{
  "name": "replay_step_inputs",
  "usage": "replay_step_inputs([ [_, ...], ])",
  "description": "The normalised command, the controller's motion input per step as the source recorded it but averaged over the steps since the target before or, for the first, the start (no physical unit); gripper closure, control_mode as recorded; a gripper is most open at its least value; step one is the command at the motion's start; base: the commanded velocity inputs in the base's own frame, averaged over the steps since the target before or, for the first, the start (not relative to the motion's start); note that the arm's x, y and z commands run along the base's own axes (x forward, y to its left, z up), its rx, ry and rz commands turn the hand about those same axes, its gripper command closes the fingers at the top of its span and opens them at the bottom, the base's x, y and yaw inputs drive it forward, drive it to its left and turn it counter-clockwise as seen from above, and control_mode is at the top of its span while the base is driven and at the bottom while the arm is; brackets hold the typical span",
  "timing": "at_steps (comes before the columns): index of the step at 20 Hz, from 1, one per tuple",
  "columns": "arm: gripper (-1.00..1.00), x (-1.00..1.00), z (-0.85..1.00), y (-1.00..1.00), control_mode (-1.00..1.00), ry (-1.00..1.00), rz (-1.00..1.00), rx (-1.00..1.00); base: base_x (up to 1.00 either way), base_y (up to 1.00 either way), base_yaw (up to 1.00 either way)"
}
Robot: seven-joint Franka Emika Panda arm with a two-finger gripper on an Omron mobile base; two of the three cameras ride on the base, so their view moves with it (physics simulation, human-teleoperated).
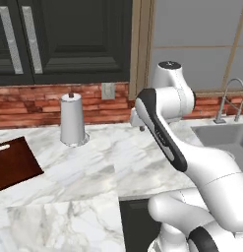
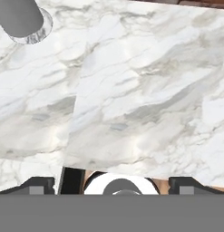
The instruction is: Place the bowl with donut and the cupcake onto the tray.
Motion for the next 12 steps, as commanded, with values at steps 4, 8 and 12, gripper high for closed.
replay_step_inputs([
  [4, -1.00, 0.00, 0.00, 0.00, 1.00, 0.00, 0.00, 0.00, 0.00, 0.00, 0.33],
  [8, -1.00, 0.00, 0.00, 0.00, 1.00, 0.00, 0.00, 0.00, 0.01, 0.00, 0.35],
  [12, -1.00, 0.00, 0.00, 0.00, 1.00, 0.00, 0.00, 0.00, 0.00, 0.00, 0.38],
])
